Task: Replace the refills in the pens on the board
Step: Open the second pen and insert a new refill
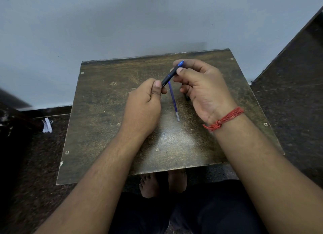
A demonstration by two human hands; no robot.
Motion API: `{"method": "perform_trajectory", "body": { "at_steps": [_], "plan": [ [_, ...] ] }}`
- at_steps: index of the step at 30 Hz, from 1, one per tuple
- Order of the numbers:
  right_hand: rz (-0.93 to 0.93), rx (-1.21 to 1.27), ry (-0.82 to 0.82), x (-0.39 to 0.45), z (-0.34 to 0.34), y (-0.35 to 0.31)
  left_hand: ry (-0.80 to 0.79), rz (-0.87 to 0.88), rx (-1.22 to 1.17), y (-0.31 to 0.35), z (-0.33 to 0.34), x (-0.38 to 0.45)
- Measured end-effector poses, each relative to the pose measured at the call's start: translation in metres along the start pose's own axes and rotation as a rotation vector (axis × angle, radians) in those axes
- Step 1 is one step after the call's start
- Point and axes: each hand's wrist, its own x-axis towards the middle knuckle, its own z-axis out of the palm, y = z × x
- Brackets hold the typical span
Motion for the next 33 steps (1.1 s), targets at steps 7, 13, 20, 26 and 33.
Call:
{"method": "perform_trajectory", "body": {
  "at_steps": [7,13,20,26,33],
  "plan": [
    [0.015,0.034,0.015,-0.0011,0.0002,-0.0013,-0.002,0.005,0.001,0.0003,-0.0002,0.0001],
    [-0.035,-0.042,0.070,0.0010,-0.0001,0.0020,-0.008,0.003,-0.002,0.0003,0.0006,-0.0002],
    [0.030,0.077,-0.011,-0.0035,-0.0004,-0.0057,-0.012,0.001,0.000,-0.0001,0.0003,-0.0003],
    [-0.001,-0.031,0.047,-0.0016,-0.0008,-0.0026,-0.015,0.001,-0.003,-0.0001,0.0011,-0.0001],
    [-0.038,-0.055,0.058,-0.0008,-0.0008,-0.0009,-0.017,0.005,-0.006,0.0011,-0.0005,-0.0005]
  ]
}}
